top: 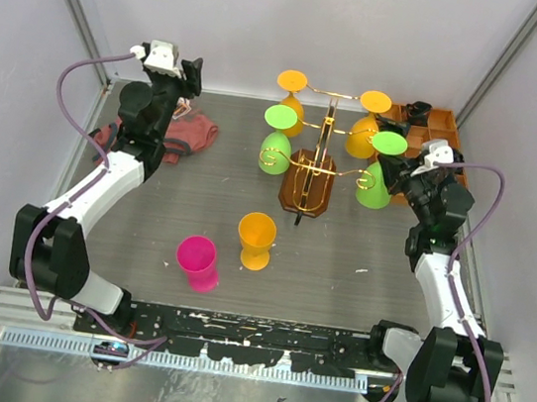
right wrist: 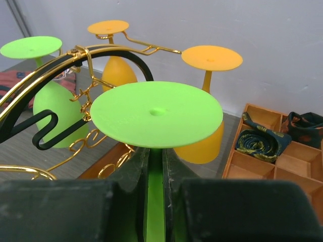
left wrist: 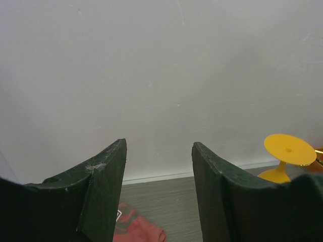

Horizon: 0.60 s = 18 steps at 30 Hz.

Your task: Place the wine glass upside down on the wine glass rack

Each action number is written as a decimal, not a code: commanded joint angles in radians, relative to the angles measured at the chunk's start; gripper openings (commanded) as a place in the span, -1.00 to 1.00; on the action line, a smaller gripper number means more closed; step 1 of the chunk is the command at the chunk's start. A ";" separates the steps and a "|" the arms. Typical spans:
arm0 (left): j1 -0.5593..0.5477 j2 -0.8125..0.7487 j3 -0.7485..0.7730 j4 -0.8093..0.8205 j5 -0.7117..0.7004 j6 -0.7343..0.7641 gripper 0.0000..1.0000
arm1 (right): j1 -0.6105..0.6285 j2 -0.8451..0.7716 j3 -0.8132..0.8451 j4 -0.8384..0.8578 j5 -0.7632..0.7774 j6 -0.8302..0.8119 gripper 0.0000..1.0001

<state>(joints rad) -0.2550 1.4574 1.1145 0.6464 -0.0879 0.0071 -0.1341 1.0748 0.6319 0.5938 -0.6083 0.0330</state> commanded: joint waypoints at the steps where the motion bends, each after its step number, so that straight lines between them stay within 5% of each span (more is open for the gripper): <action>1: 0.006 -0.004 0.049 0.044 0.000 0.030 0.21 | -0.003 0.019 0.007 0.065 -0.060 -0.011 -0.99; 18: 0.006 -0.035 0.036 0.028 0.001 0.068 0.19 | 0.037 0.101 0.051 0.085 -0.063 -0.042 -0.98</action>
<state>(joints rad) -0.2550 1.4559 1.1320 0.6533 -0.0879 0.0601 -0.1078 1.1713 0.6304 0.6010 -0.6678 0.0044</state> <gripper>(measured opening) 0.597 0.149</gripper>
